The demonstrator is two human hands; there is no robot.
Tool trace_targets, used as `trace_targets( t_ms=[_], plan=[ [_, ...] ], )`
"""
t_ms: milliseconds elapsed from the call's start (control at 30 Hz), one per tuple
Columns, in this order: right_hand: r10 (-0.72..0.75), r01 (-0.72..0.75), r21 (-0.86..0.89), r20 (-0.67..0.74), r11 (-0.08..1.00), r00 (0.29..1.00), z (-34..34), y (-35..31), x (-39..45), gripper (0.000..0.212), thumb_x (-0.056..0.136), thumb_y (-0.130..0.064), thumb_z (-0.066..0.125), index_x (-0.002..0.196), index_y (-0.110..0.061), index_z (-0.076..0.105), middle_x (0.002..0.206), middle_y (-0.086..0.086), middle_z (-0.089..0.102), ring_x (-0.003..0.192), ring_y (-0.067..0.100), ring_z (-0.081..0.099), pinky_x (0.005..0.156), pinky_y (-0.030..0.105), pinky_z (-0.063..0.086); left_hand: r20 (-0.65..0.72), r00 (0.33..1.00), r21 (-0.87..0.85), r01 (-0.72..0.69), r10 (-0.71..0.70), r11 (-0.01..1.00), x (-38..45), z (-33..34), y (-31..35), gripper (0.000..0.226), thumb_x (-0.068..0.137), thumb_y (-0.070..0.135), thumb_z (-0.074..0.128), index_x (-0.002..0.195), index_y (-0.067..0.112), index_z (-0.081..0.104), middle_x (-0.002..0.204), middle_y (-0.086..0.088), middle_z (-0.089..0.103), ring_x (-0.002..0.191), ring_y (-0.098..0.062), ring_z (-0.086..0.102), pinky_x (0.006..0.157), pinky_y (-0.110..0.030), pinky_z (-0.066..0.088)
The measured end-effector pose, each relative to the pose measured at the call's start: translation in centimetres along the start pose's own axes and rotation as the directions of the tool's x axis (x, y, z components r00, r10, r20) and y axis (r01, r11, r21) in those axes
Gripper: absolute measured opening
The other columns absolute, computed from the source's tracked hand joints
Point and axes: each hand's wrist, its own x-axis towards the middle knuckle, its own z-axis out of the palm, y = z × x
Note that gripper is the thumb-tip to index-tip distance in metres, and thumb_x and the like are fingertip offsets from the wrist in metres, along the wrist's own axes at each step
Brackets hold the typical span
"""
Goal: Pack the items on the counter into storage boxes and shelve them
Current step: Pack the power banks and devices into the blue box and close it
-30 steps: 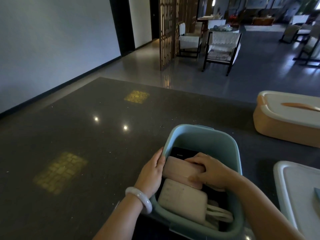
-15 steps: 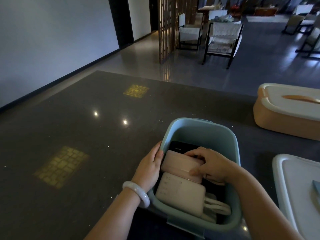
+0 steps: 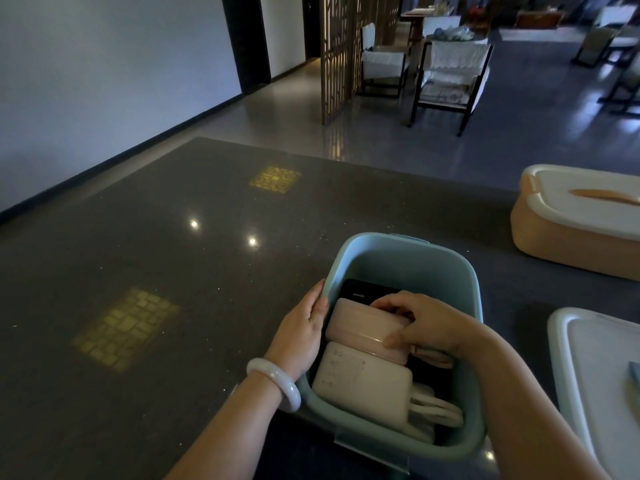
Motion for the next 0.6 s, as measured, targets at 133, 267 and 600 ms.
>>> trace_targets(
  t_ms=[133,267,600],
  plan=[
    [0.0,0.0,-0.002,0.009,1.0,1.0,-0.1,-0.2,-0.2,0.061,0.071,-0.028,0.08,0.12,-0.047,0.051,0.12,-0.02,0.051,0.109,0.001,0.049,0.094,0.025,0.041,0.006,1.0,0.02,0.003,-0.003,1.0,0.1,0.0,-0.1,0.044,0.102,0.041,0.031,0.147,0.036,0.032,0.132,0.025,0.043,0.114,0.012,0.04,0.084,-0.001,0.033],
    [0.001,-0.001,0.003,0.015,1.0,1.0,-0.1,-0.5,-0.3,0.059,0.071,-0.03,0.08,0.117,-0.05,0.049,0.117,-0.023,0.049,0.106,-0.002,0.048,0.083,0.017,0.038,0.011,1.0,0.036,-0.002,0.001,0.999,0.1,-0.1,0.1,0.043,0.102,0.041,0.031,0.145,0.04,0.032,0.118,0.033,0.042,0.093,0.027,0.042,0.074,0.003,0.035],
    [-0.062,0.031,-0.18,-0.171,0.983,0.983,-2.1,-4.0,1.3,0.05,0.081,-0.028,0.074,0.128,-0.024,0.057,0.119,-0.01,0.057,0.104,0.005,0.055,0.088,0.014,0.038,0.027,0.999,0.1,0.014,-0.017,0.995,0.1,-0.4,0.8,0.033,0.101,0.052,0.031,0.132,0.057,0.038,0.109,0.028,0.057,0.089,0.023,0.05,0.072,-0.001,0.039]
  ],
)
